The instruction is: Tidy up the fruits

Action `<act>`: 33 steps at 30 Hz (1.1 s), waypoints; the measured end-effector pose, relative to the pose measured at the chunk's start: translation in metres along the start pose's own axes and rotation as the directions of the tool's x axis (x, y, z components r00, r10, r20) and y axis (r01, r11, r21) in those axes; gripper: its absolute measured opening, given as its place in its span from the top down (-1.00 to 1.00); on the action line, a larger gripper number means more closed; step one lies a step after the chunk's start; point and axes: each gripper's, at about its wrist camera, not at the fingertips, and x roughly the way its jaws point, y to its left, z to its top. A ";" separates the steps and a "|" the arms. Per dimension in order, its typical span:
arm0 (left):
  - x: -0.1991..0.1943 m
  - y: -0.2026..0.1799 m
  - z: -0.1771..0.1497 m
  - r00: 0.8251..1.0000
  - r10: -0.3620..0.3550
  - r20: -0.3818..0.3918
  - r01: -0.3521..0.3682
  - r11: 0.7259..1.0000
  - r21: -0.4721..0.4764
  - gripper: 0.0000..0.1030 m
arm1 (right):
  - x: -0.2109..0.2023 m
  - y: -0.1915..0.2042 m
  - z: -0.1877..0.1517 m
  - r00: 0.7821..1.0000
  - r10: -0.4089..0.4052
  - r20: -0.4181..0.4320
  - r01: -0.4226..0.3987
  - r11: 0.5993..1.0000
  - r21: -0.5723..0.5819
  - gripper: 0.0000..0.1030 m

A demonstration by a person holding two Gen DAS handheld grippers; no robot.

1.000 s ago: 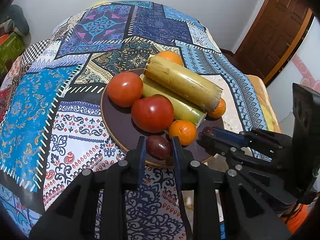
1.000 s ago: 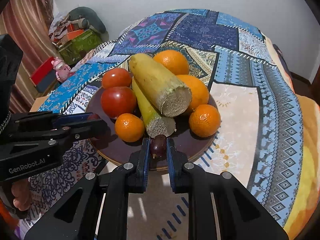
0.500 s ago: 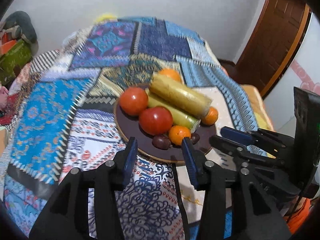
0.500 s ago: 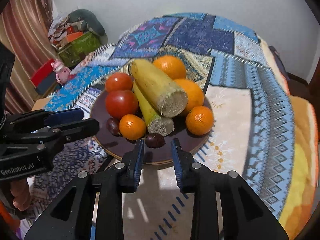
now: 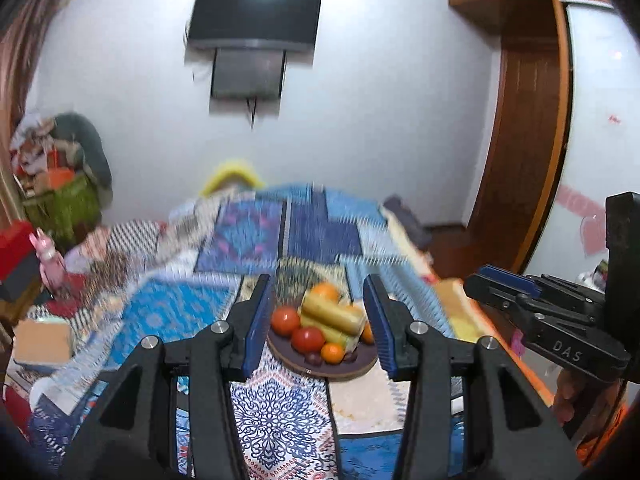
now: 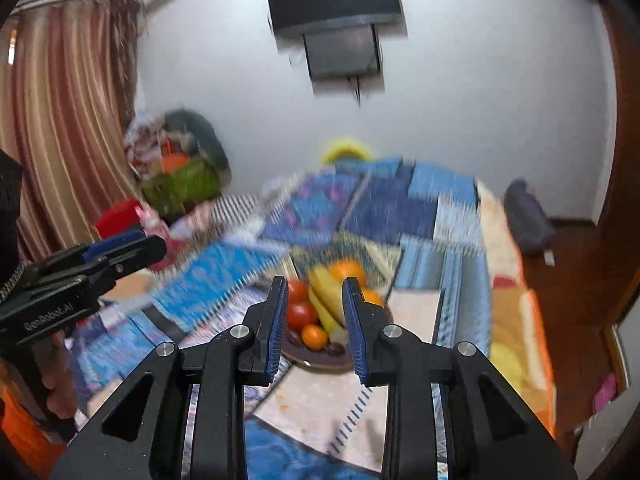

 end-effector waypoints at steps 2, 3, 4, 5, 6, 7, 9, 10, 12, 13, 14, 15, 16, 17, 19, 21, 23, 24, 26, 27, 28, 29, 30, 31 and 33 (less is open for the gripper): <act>-0.023 -0.004 0.005 0.999 -0.005 0.048 0.005 1.000 0.009 0.10 | -0.025 0.011 0.006 0.998 0.008 0.058 -0.008 1.000 -0.011 0.47; -0.038 -0.008 0.007 0.997 -0.004 0.080 0.003 1.000 0.018 0.05 | -0.034 0.015 0.008 0.997 0.011 0.080 -0.009 1.000 -0.017 0.46; -0.047 -0.010 0.009 0.995 0.001 0.102 -0.003 1.000 0.023 0.01 | -0.043 0.020 0.009 0.995 0.012 0.102 -0.010 1.000 -0.023 0.44; -0.056 -0.013 0.010 0.992 0.007 0.123 -0.010 1.000 0.028 -0.07 | -0.053 0.024 0.010 0.992 0.014 0.127 -0.010 1.000 -0.030 0.41; -0.068 -0.016 0.011 0.989 0.015 0.149 -0.021 0.999 0.037 -0.14 | -0.060 0.028 0.010 0.989 0.016 0.147 -0.011 0.999 -0.035 0.40; -0.075 -0.019 0.012 0.986 0.020 0.166 -0.027 0.999 0.041 -0.18 | -0.069 0.033 0.010 0.986 0.018 0.168 -0.012 0.999 -0.037 0.37; -0.089 -0.023 0.012 0.980 0.033 0.197 -0.043 0.998 0.047 -0.40 | -0.078 0.038 0.009 0.981 0.021 0.192 -0.014 0.999 -0.038 0.29; -0.096 -0.025 0.012 0.976 0.038 0.213 -0.049 0.998 0.048 -0.44 | -0.082 0.039 0.008 0.979 0.021 0.200 -0.014 0.999 -0.038 0.21; -0.106 -0.028 0.010 0.971 0.047 0.234 -0.061 0.997 0.051 -0.65 | -0.087 0.041 0.006 0.976 0.016 0.216 -0.008 0.999 -0.035 0.02; -0.110 -0.029 0.010 0.968 0.053 0.243 -0.067 0.996 0.050 -0.70 | -0.088 0.042 0.004 0.975 0.011 0.221 -0.004 0.999 -0.035 -0.14; -0.114 -0.028 0.009 0.966 0.057 0.251 -0.071 0.996 0.048 -0.77 | -0.091 0.043 0.002 0.974 0.005 0.227 0.003 0.999 -0.035 -0.27; -0.117 -0.029 0.008 0.965 0.059 0.256 -0.073 0.996 0.047 -0.82 | -0.091 0.043 0.000 0.972 -0.002 0.234 0.011 0.999 -0.034 -0.31; -0.118 -0.030 0.008 0.964 0.061 0.259 -0.075 0.996 0.046 -0.86 | -0.092 0.043 0.000 0.971 -0.010 0.238 0.018 0.999 -0.034 -0.38; -0.121 -0.030 0.007 0.963 0.064 0.260 -0.078 0.996 0.045 -0.94 | -0.093 0.043 -0.002 0.970 -0.019 0.243 0.028 0.999 -0.032 -0.45; -0.122 -0.031 0.004 0.961 0.069 0.266 -0.084 0.996 0.044 -0.99 | -0.094 0.043 -0.003 0.969 -0.029 0.245 0.037 0.999 -0.025 -0.59; -0.123 -0.032 0.003 0.961 0.072 0.266 -0.088 0.995 0.049 -0.99 | -0.096 0.042 -0.003 0.966 -0.041 0.254 0.047 0.999 -0.019 -0.68; -0.125 -0.032 0.001 0.962 0.074 0.263 -0.091 0.994 0.053 -0.99 | -0.098 0.043 -0.004 0.962 -0.062 0.264 0.070 0.997 -0.020 -0.81; -0.125 -0.033 0.000 0.962 0.075 0.261 -0.092 0.994 0.053 -0.99 | -0.101 0.043 -0.005 0.960 -0.072 0.270 0.080 0.997 -0.020 -0.86; -0.125 -0.034 -0.001 0.964 0.073 0.256 -0.089 0.995 0.052 -0.99 | -0.104 0.044 -0.006 0.954 -0.091 0.286 0.099 0.995 -0.014 -1.00; -0.125 -0.035 -0.002 0.964 0.073 0.256 -0.090 0.995 0.052 -0.99 | -0.106 0.044 -0.006 0.952 -0.095 0.291 0.103 0.995 -0.012 -1.00; -0.125 -0.035 -0.003 0.964 0.075 0.256 -0.091 0.994 0.053 -1.00 | -0.107 0.045 -0.006 0.952 -0.096 0.292 0.105 0.994 -0.013 -1.00; -0.125 -0.036 -0.004 0.964 0.075 0.256 -0.092 0.994 0.055 -1.00 | -0.107 0.045 -0.006 0.952 -0.097 0.291 0.105 0.994 -0.014 -1.00; -0.125 -0.036 -0.005 0.964 0.075 0.256 -0.093 0.994 0.057 -1.00 | -0.107 0.045 -0.006 0.952 -0.098 0.291 0.107 0.994 -0.015 -1.00; -0.126 -0.036 -0.006 0.964 0.076 0.256 -0.093 0.994 0.056 -1.00 | -0.107 0.046 -0.007 0.952 -0.101 0.290 0.110 0.994 -0.017 -1.00; -0.126 -0.036 -0.007 0.963 0.076 0.257 -0.093 0.994 0.055 -1.00 | -0.108 0.046 -0.008 0.951 -0.103 0.291 0.113 0.993 -0.018 -1.00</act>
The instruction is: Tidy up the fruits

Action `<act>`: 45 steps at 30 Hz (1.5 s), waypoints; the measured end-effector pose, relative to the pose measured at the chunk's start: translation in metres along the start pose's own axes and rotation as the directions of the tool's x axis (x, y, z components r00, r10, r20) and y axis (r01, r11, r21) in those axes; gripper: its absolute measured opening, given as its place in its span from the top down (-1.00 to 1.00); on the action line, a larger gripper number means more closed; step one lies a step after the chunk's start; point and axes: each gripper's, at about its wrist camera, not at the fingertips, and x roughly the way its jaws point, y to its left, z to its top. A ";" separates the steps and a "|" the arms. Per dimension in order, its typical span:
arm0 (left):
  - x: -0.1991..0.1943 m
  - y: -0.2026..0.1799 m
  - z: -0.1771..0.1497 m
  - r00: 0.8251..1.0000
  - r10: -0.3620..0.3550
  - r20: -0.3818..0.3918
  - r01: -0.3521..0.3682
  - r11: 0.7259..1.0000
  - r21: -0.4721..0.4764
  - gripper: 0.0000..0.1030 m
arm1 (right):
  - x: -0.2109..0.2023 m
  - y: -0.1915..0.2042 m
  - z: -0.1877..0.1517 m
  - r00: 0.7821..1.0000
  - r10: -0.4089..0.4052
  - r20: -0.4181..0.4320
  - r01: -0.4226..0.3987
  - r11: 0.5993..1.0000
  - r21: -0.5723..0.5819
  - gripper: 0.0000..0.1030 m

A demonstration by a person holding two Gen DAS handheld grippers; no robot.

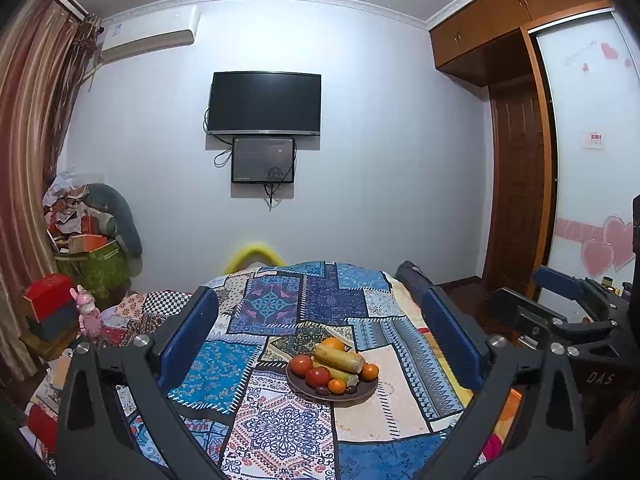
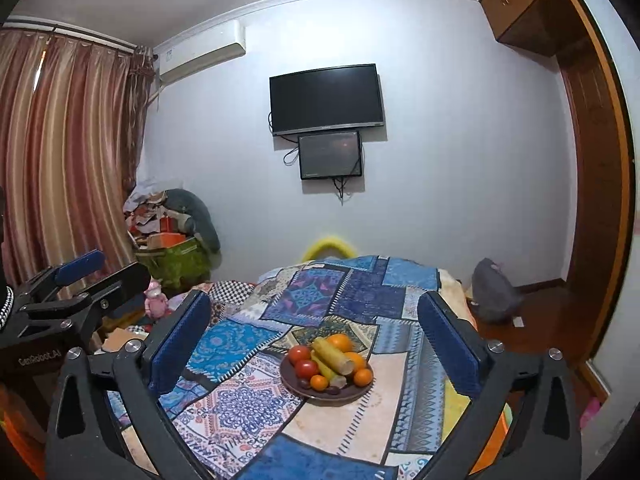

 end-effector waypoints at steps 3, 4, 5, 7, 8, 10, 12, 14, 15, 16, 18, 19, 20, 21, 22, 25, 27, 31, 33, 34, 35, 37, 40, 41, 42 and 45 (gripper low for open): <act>0.000 0.000 -0.001 1.000 -0.002 -0.001 0.002 1.000 -0.001 -1.00 | 0.000 0.000 0.000 1.000 -0.001 0.000 0.001 1.000 -0.002 -1.00; 0.000 0.000 -0.002 1.000 -0.003 -0.002 0.003 1.000 -0.001 -1.00 | -0.001 0.000 0.000 1.000 -0.004 0.001 0.004 1.000 -0.005 -1.00; -0.001 0.000 -0.001 1.000 -0.005 -0.001 0.005 1.000 -0.001 -0.99 | -0.001 0.001 0.000 1.000 -0.008 0.004 0.008 1.000 -0.009 -1.00; -0.001 -0.001 -0.002 1.000 -0.008 -0.001 0.008 1.000 0.000 -1.00 | -0.004 0.003 -0.001 1.000 -0.012 0.007 0.012 1.000 -0.013 -1.00; -0.001 -0.001 -0.001 1.000 -0.008 -0.001 0.008 1.000 0.001 -1.00 | -0.004 0.004 -0.002 1.000 -0.011 0.006 0.011 1.000 -0.013 -1.00; -0.001 -0.002 -0.001 1.000 -0.008 -0.001 0.008 1.000 0.002 -1.00 | -0.004 0.003 -0.001 1.000 -0.012 0.007 0.013 1.000 -0.013 -1.00; -0.001 -0.002 -0.001 1.000 -0.011 -0.002 0.011 1.000 -0.001 -1.00 | -0.004 0.003 0.000 1.000 -0.016 0.007 0.016 1.000 -0.013 -1.00; 0.000 -0.003 -0.001 1.000 -0.012 -0.003 0.012 1.000 -0.002 -1.00 | -0.005 0.003 0.000 1.000 -0.023 0.009 0.023 1.000 -0.014 -1.00; 0.000 -0.003 -0.001 1.000 -0.011 -0.003 0.011 1.000 -0.001 -1.00 | -0.005 0.003 -0.001 1.000 -0.025 0.009 0.025 1.000 -0.015 -1.00; 0.000 -0.003 -0.001 1.000 -0.011 -0.002 0.011 1.000 -0.001 -1.00 | -0.006 0.003 -0.001 1.000 -0.026 0.009 0.026 1.000 -0.014 -1.00; 0.000 -0.003 -0.001 1.000 -0.011 -0.002 0.011 1.000 -0.001 -1.00 | -0.007 0.003 0.000 1.000 -0.027 0.010 0.027 1.000 -0.012 -1.00; 0.000 -0.003 -0.001 1.000 -0.011 -0.003 0.011 1.000 -0.002 -1.00 | -0.007 0.003 0.000 1.000 -0.028 0.011 0.028 1.000 -0.011 -1.00; 0.000 -0.003 -0.001 1.000 -0.011 -0.003 0.011 1.000 -0.001 -1.00 | -0.008 0.003 0.000 0.999 -0.030 0.011 0.030 1.000 -0.009 -1.00; 0.001 -0.003 -0.001 1.000 -0.013 -0.005 0.013 1.000 -0.001 -1.00 | -0.008 0.003 0.001 0.999 -0.031 0.011 0.031 0.999 -0.008 -1.00; 0.001 -0.003 -0.001 1.000 -0.014 -0.006 0.014 1.000 0.000 -1.00 | -0.009 0.003 0.001 0.999 -0.032 0.011 0.032 0.999 -0.007 -1.00; 0.001 -0.004 -0.001 1.000 -0.016 -0.008 0.016 1.000 0.002 -1.00 | -0.010 0.003 0.002 0.999 -0.038 0.010 0.038 0.999 -0.008 -1.00; 0.001 -0.005 -0.001 1.000 -0.018 -0.009 0.018 1.000 0.004 -1.00 | -0.010 0.003 0.002 0.999 -0.041 0.010 0.041 0.999 -0.007 -1.00; 0.002 -0.006 -0.001 1.000 -0.019 -0.013 0.019 1.000 0.007 -1.00 | -0.012 0.002 0.003 0.999 -0.049 0.011 0.049 0.999 -0.007 -1.00; 0.002 -0.007 -0.001 1.000 -0.016 -0.012 0.016 1.000 0.009 -1.00 | -0.013 0.002 0.003 0.998 -0.055 0.013 0.055 0.998 -0.008 -1.00; 0.002 -0.007 -0.002 1.000 -0.017 -0.015 0.017 1.000 0.010 -1.00 | -0.013 0.002 0.003 0.998 -0.057 0.014 0.057 0.998 -0.008 -1.00; 0.002 -0.007 -0.002 1.000 -0.019 -0.016 0.020 1.000 0.010 -1.00 | -0.013 0.002 0.004 0.998 -0.058 0.014 0.058 0.998 -0.008 -1.00; 0.002 -0.009 -0.001 1.000 -0.022 -0.017 0.022 1.000 0.011 -1.00 | -0.014 0.002 0.004 0.998 -0.056 0.013 0.056 0.998 -0.005 -1.00; 0.003 -0.010 -0.002 0.999 -0.027 -0.020 0.028 1.000 0.010 -1.00 | -0.014 0.001 0.005 0.998 -0.058 0.014 0.058 0.998 -0.003 -1.00; 0.004 -0.010 -0.002 0.999 -0.030 -0.021 0.030 1.000 0.008 -1.00 | -0.015 0.001 0.005 0.998 -0.058 0.014 0.058 0.998 -0.002 -1.00; 0.004 -0.010 -0.001 0.999 -0.031 -0.023 0.031 0.999 0.007 -1.00 | -0.014 0.001 0.005 0.998 -0.058 0.014 0.058 0.998 -0.003 -1.00; 0.005 -0.009 -0.002 0.999 -0.036 -0.029 0.036 0.999 0.003 -1.00 | -0.014 0.001 0.005 0.998 -0.058 0.014 0.058 0.998 -0.004 -1.00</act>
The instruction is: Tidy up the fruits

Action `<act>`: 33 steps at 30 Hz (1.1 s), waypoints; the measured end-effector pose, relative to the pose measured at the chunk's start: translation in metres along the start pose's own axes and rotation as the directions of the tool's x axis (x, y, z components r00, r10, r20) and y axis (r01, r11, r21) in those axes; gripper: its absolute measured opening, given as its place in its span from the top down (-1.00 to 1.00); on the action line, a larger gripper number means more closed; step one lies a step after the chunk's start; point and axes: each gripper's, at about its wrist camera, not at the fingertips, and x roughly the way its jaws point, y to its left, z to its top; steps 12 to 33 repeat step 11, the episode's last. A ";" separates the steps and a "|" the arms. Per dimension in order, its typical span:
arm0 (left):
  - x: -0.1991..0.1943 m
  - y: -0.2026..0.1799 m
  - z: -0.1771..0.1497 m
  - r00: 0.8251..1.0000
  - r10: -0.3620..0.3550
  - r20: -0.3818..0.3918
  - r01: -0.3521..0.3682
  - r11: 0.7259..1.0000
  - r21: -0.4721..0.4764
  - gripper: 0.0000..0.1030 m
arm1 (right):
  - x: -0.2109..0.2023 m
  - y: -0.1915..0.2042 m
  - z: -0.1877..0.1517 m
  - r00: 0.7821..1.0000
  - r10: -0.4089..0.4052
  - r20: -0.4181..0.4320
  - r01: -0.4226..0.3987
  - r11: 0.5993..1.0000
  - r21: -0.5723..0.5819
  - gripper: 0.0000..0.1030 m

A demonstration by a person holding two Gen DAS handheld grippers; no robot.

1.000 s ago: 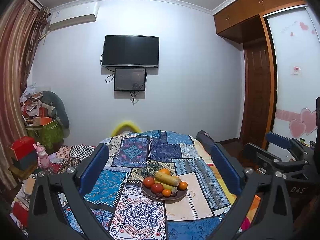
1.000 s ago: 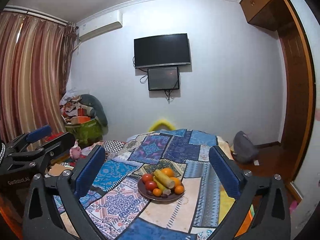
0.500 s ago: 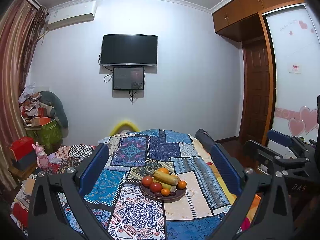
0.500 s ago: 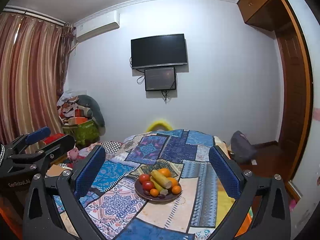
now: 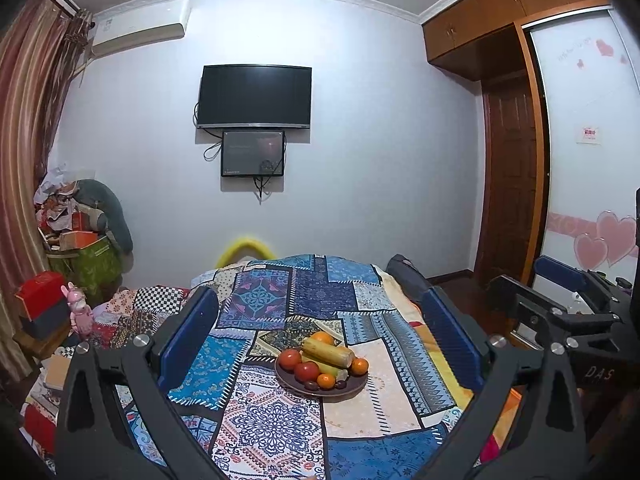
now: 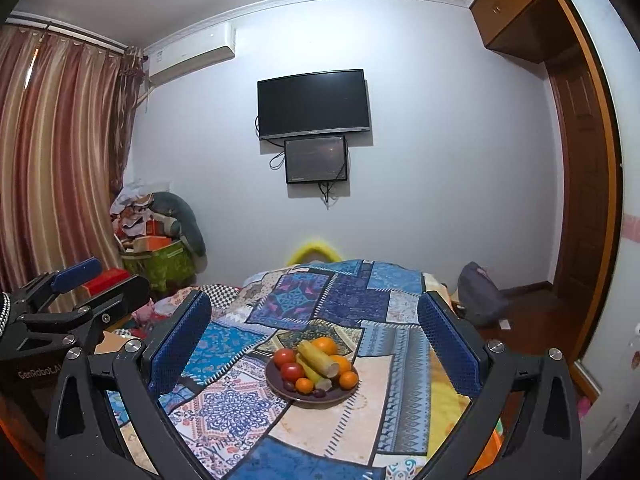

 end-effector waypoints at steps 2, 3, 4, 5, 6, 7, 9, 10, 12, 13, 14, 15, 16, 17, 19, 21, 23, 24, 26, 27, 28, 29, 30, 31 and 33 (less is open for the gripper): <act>0.001 0.000 0.000 1.000 -0.004 -0.003 0.004 1.000 -0.002 -1.00 | 0.000 0.000 0.000 1.000 -0.001 0.000 0.001 1.000 0.001 -1.00; 0.001 0.000 0.000 1.000 -0.005 -0.005 0.005 1.000 -0.003 -1.00 | 0.000 -0.001 0.000 1.000 -0.002 0.000 0.002 1.000 0.003 -1.00; 0.001 0.001 -0.001 1.000 -0.005 -0.005 0.005 1.000 -0.004 -1.00 | -0.001 -0.001 0.001 1.000 -0.002 0.001 0.002 1.000 0.004 -1.00; 0.001 0.001 -0.001 1.000 -0.006 -0.006 0.006 1.000 -0.005 -1.00 | 0.000 -0.001 0.001 1.000 -0.003 0.001 0.003 1.000 0.005 -1.00; 0.001 0.002 -0.001 1.000 -0.006 -0.006 0.006 1.000 -0.007 -1.00 | -0.001 -0.002 0.000 1.000 -0.003 0.001 0.003 1.000 0.006 -1.00; 0.001 0.001 -0.001 1.000 -0.007 -0.007 0.007 1.000 -0.007 -1.00 | -0.001 -0.002 0.001 1.000 -0.003 0.001 0.003 1.000 0.007 -1.00; 0.002 0.001 -0.001 1.000 -0.010 -0.011 0.010 1.000 -0.008 -1.00 | -0.001 -0.003 0.001 1.000 -0.004 0.002 0.004 1.000 0.010 -1.00; 0.003 0.000 -0.001 1.000 -0.011 -0.012 0.011 1.000 -0.007 -1.00 | -0.001 -0.003 0.002 1.000 -0.005 0.002 0.005 1.000 0.010 -1.00; 0.003 0.000 -0.001 1.000 -0.012 -0.012 0.012 1.000 -0.005 -1.00 | -0.001 -0.003 0.002 1.000 -0.006 0.002 0.006 1.000 0.011 -1.00; 0.003 0.000 -0.001 1.000 -0.012 -0.012 0.012 1.000 -0.005 -1.00 | -0.001 -0.003 0.002 1.000 -0.006 0.002 0.006 1.000 0.011 -1.00; 0.003 0.000 -0.001 1.000 -0.012 -0.012 0.012 1.000 -0.005 -1.00 | -0.001 -0.003 0.002 1.000 -0.006 0.002 0.006 1.000 0.011 -1.00; 0.003 0.000 -0.001 1.000 -0.012 -0.012 0.012 1.000 -0.005 -1.00 | -0.001 -0.003 0.002 1.000 -0.006 0.002 0.006 1.000 0.011 -1.00; 0.003 0.000 -0.001 1.000 -0.012 -0.012 0.012 1.000 -0.005 -1.00 | -0.001 -0.003 0.002 1.000 -0.006 0.002 0.006 1.000 0.011 -1.00; 0.003 0.000 -0.001 1.000 -0.012 -0.012 0.012 1.000 -0.005 -1.00 | -0.001 -0.003 0.002 1.000 -0.006 0.002 0.006 1.000 0.011 -1.00; 0.003 0.000 -0.001 1.000 -0.012 -0.012 0.012 1.000 -0.005 -1.00 | -0.001 -0.003 0.002 1.000 -0.006 0.002 0.006 1.000 0.011 -1.00; 0.003 0.000 -0.001 1.000 -0.012 -0.012 0.012 1.000 -0.005 -1.00 | -0.001 -0.003 0.002 1.000 -0.006 0.002 0.006 1.000 0.011 -1.00; 0.003 0.000 -0.001 1.000 -0.012 -0.012 0.012 1.000 -0.005 -1.00 | -0.001 -0.003 0.002 1.000 -0.006 0.002 0.006 1.000 0.011 -1.00; 0.003 0.000 -0.001 1.000 -0.012 -0.012 0.012 1.000 -0.005 -1.00 | -0.001 -0.003 0.002 1.000 -0.006 0.002 0.006 1.000 0.011 -1.00; 0.003 0.000 -0.001 1.000 -0.012 -0.012 0.012 1.000 -0.005 -1.00 | -0.001 -0.003 0.002 1.000 -0.006 0.002 0.006 1.000 0.011 -1.00; 0.003 0.000 -0.001 1.000 -0.012 -0.012 0.012 1.000 -0.005 -1.00 | -0.001 -0.003 0.002 1.000 -0.006 0.002 0.006 1.000 0.011 -1.00; 0.003 0.000 -0.001 1.000 -0.012 -0.012 0.012 1.000 -0.005 -1.00 | -0.001 -0.003 0.002 1.000 -0.006 0.002 0.006 1.000 0.011 -1.00; 0.003 0.000 -0.001 1.000 -0.012 -0.012 0.012 1.000 -0.005 -1.00 | -0.001 -0.003 0.002 1.000 -0.006 0.002 0.006 1.000 0.011 -1.00; 0.003 0.000 -0.001 1.000 -0.012 -0.012 0.012 1.000 -0.005 -1.00 | -0.001 -0.003 0.002 1.000 -0.006 0.002 0.006 1.000 0.011 -1.00; 0.003 0.000 -0.001 1.000 -0.012 -0.012 0.012 1.000 -0.005 -1.00 | -0.001 -0.003 0.002 1.000 -0.006 0.002 0.006 1.000 0.011 -1.00; 0.003 0.000 -0.001 1.000 -0.012 -0.012 0.012 1.000 -0.005 -1.00 | -0.001 -0.003 0.002 1.000 -0.006 0.002 0.006 1.000 0.011 -1.00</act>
